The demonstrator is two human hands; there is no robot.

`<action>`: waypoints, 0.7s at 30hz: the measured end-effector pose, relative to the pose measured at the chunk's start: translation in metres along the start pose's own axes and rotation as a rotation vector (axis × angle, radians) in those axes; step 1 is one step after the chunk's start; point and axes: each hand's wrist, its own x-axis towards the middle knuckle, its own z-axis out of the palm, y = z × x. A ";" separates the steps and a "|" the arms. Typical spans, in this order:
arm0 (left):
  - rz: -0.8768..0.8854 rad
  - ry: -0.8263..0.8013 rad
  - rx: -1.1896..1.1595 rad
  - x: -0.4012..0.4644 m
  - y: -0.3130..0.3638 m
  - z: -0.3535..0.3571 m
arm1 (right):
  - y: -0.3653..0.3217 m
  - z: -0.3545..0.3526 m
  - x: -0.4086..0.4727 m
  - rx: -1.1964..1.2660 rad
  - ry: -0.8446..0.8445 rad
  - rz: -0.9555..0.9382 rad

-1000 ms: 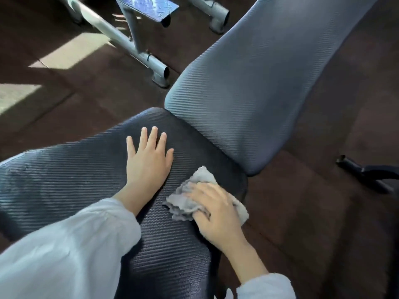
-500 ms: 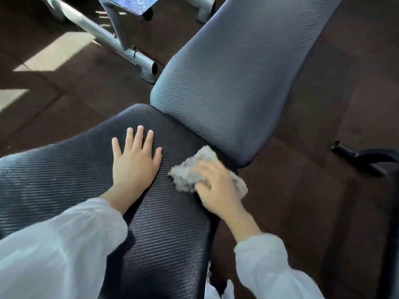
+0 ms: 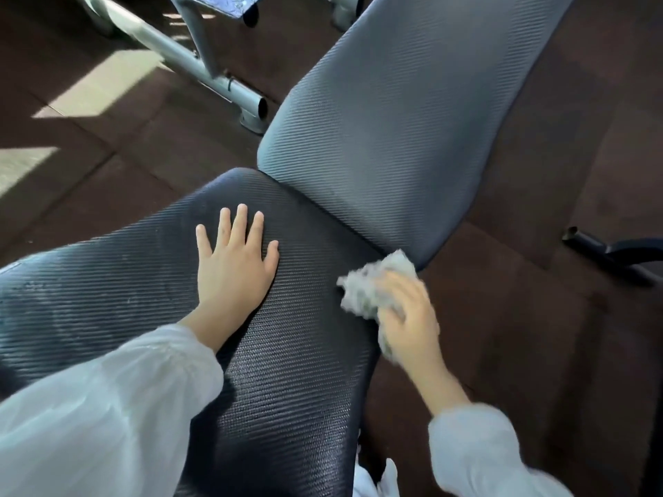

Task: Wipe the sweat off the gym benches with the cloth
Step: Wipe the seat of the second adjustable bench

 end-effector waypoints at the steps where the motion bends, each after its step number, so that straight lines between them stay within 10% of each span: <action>1: 0.001 -0.001 0.000 0.000 0.001 -0.001 | -0.005 -0.001 -0.028 0.008 -0.022 -0.096; 5: 0.004 -0.004 -0.006 0.000 0.001 -0.001 | -0.025 0.001 -0.115 0.117 -0.117 -0.283; 11: -0.003 -0.031 0.000 0.001 0.001 -0.002 | 0.003 0.012 0.004 0.151 0.161 0.330; 21: -0.003 -0.037 -0.026 0.001 0.000 -0.004 | -0.066 0.085 0.130 -0.194 -0.240 -0.168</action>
